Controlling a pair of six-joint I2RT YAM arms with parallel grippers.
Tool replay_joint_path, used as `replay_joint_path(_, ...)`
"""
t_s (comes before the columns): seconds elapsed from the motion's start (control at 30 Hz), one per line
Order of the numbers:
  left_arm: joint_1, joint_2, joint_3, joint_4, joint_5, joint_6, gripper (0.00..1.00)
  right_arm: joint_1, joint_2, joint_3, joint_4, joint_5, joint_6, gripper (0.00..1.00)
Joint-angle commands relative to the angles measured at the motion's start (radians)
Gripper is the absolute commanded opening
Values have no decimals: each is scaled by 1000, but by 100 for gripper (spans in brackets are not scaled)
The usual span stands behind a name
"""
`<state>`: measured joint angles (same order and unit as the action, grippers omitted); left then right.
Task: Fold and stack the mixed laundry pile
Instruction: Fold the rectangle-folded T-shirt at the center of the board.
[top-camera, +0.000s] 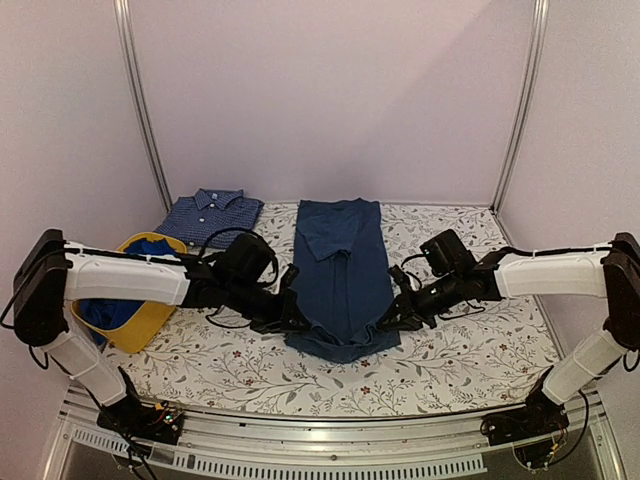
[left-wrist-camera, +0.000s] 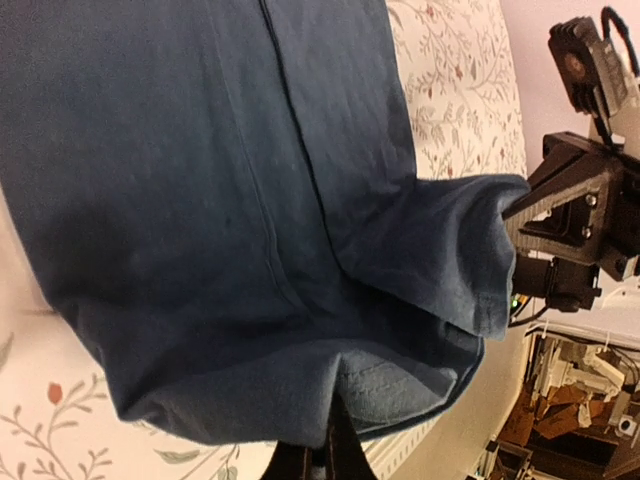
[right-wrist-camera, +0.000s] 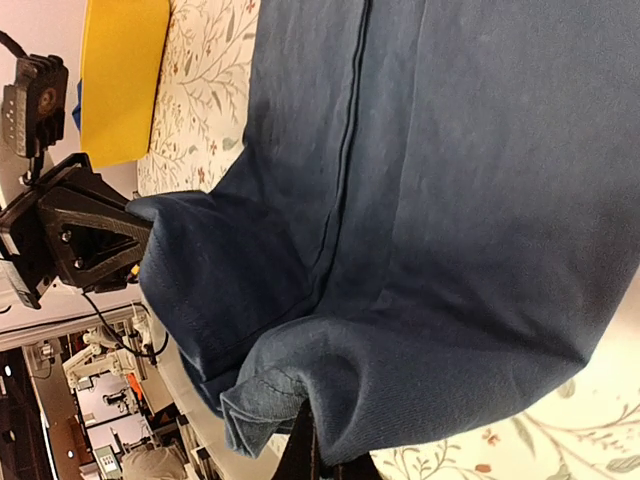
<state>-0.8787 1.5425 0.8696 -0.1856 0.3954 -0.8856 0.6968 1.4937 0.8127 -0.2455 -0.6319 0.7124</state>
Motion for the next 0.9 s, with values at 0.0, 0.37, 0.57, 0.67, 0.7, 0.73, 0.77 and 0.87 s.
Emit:
replay_joint_path(0.0,88,111,140,-26,3,116,0,-79,108,106,-25,-8,-114,0)
replay_joint_path(0.37,264,412,482,-51,1,217,0,-297,425,509,-76,-70,-259,0)
replay_joint_path(0.57,339,576,683,-76,14,262,0,-348,631,739,-110,-130,-298,0)
replay_joint_path(0.67,366,642,750,-78,27,270,0,-359,731,835,-122,-160,-297,0)
replay_joint_path(0.7,374,661,768,-81,32,270,0,-358,753,863,-125,-165,-296,0)
replay_joint_path(0.73,382,675,784,-85,37,271,0,-359,779,886,-122,-170,-290,0)
replay_joint_path(0.77,389,688,798,-84,42,271,0,-359,809,916,-121,-177,-284,0)
replay_joint_path(0.87,404,724,817,-76,61,271,0,-362,862,966,-124,-176,-276,0)
